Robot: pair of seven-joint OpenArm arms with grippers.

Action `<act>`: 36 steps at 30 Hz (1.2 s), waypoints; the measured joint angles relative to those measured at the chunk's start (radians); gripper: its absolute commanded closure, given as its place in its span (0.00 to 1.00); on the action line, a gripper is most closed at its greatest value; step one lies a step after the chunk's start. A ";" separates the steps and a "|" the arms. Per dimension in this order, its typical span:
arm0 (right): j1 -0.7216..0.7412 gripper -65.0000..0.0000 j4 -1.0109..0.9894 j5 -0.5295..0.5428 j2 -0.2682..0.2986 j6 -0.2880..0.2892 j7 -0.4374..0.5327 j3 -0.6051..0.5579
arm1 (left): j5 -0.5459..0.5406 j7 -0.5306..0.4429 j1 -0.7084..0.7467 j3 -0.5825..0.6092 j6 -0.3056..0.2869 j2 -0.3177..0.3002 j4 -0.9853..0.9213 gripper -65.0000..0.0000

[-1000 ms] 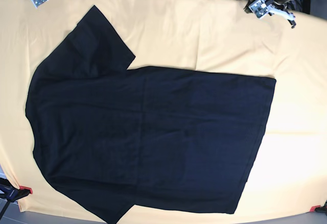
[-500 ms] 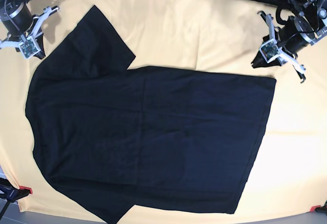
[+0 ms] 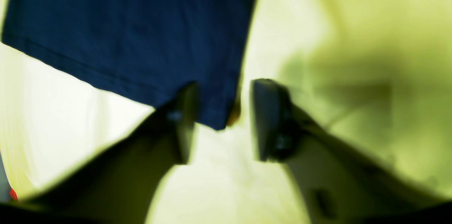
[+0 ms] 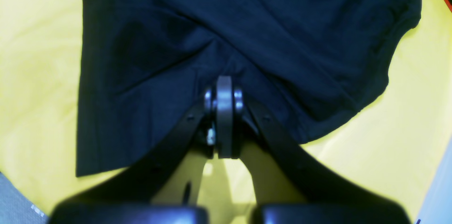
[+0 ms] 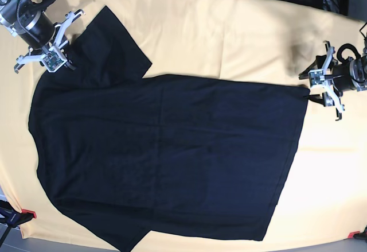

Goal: Fold the T-shirt properly
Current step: 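Move both grippers down to the shirt's shoulder and hem corners and grasp, then hold the shirt corners with both grippers and adjust the grip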

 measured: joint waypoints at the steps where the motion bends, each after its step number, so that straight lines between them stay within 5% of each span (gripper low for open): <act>1: 0.000 1.00 0.000 -0.011 0.000 -0.003 0.000 -0.005 | 0.011 0.000 -0.040 0.044 -0.001 0.000 -0.016 0.48; 13: -0.016 1.00 0.000 -0.037 0.000 -0.037 -0.003 -0.008 | 0.131 -0.034 -0.385 0.430 0.052 0.027 -0.186 0.48; 30: -0.016 1.00 0.000 -0.037 0.000 -0.037 -0.003 -0.008 | 0.145 -0.023 -0.484 0.458 0.067 0.129 -0.211 0.49; 36: -0.016 1.00 0.000 -0.034 0.000 -0.037 -0.003 -0.008 | 0.146 -0.014 -0.487 0.458 0.020 0.128 -0.211 0.78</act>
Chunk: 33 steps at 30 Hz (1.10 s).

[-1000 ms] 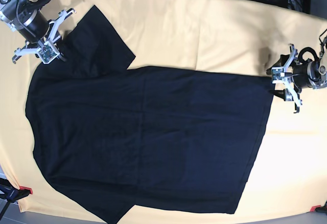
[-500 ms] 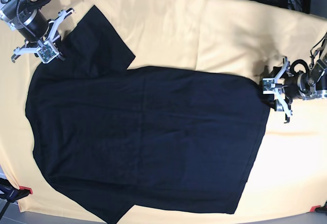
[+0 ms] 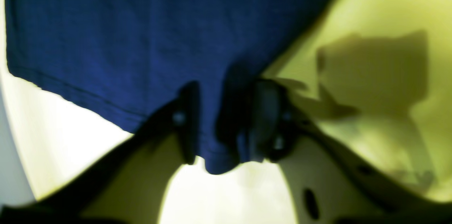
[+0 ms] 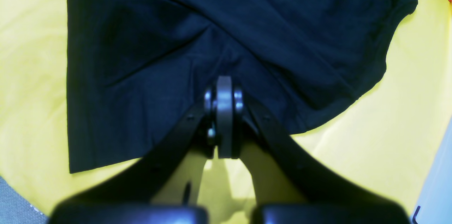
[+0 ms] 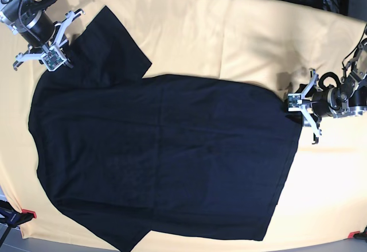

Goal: Fold the T-shirt properly
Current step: 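Hold the shirt corners with both grippers and adjust the grip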

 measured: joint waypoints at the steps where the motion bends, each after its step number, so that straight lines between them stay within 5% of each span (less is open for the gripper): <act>1: 0.000 1.00 0.000 0.000 0.000 0.000 0.000 0.000 | 0.000 0.003 0.000 0.000 -0.006 0.000 0.000 0.89; 2: 0.000 1.00 0.000 0.000 0.000 0.000 0.000 0.000 | -0.002 0.006 0.000 0.000 -0.014 0.000 0.000 0.99; 9: 0.000 1.00 -0.005 -0.027 0.000 0.028 0.005 0.000 | -0.077 0.078 0.000 0.000 -0.017 0.000 0.000 1.00; 14: 0.000 0.59 -0.011 -0.049 0.018 0.038 0.005 0.000 | -0.077 0.078 0.000 0.000 -0.017 -0.002 0.000 1.00; 16: 0.000 0.53 -0.011 -0.057 0.037 0.025 0.011 0.000 | -0.077 0.078 0.000 0.000 -0.017 -0.003 0.000 1.00; 24: 0.097 0.53 -0.215 -0.076 0.081 0.030 0.074 -0.002 | -0.079 0.078 0.000 0.000 -0.017 -0.003 0.000 1.00; 33: 0.234 0.53 -0.431 -0.025 0.089 0.102 0.074 -0.040 | -0.100 0.082 0.000 0.000 -0.017 -0.005 0.001 1.00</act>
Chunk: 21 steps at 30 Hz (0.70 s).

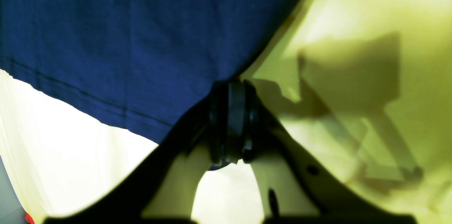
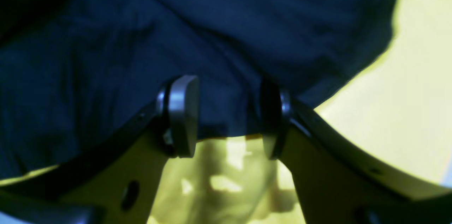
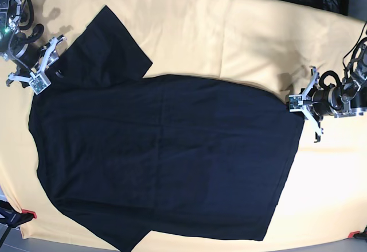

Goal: Fold the T-shirt properly
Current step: 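Hold the shirt corners with both grippers and adjust the grip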

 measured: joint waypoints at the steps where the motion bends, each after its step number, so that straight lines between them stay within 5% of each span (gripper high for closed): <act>1: 0.000 0.53 -0.011 -0.003 0.000 0.007 0.000 -0.016 | 0.000 0.000 0.000 0.000 0.000 0.000 0.000 1.00; 4: -0.001 0.53 -0.023 -0.066 -0.003 0.003 0.006 -0.064 | 0.000 0.000 0.000 0.000 0.000 0.000 0.000 1.00; 7: -0.001 0.53 -0.023 -0.186 -0.002 -0.064 0.057 -0.081 | 0.000 0.000 0.000 0.000 0.000 0.000 0.000 1.00; 13: -0.001 0.53 -0.023 -0.265 -0.001 -0.132 0.082 -0.085 | 0.000 0.000 0.000 0.000 0.000 0.000 0.000 1.00; 21: 0.018 0.53 -0.131 -0.242 0.003 -0.132 0.161 -0.082 | 0.000 0.000 0.000 0.000 0.000 0.000 0.000 1.00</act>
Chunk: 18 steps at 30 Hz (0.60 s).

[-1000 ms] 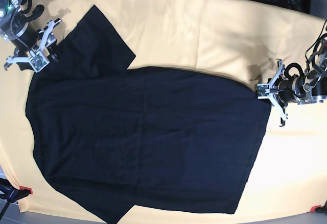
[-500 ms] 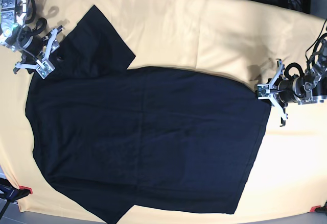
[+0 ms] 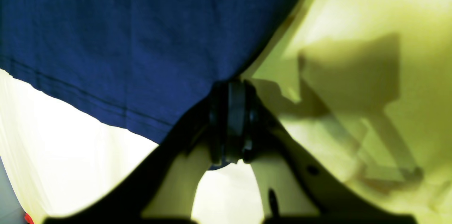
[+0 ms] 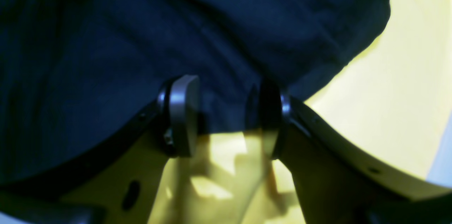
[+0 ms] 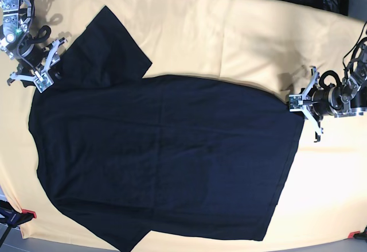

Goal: Fold the T-shirt properly
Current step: 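Hold the shirt corners with both grippers and adjust the grip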

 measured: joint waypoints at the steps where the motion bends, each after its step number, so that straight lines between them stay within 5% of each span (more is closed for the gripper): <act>1: 0.010 0.53 -0.015 0.005 0.000 0.000 0.003 0.000 | 0.000 0.000 0.000 0.000 0.000 0.000 0.000 1.00; 10: 0.055 0.59 -0.049 0.002 0.000 -0.011 0.003 0.000 | 0.000 0.000 0.000 0.000 0.000 0.000 0.000 1.00; 18: 0.060 0.51 -0.129 0.100 0.004 0.095 0.019 0.008 | 0.000 0.000 0.000 0.000 0.000 0.000 0.000 1.00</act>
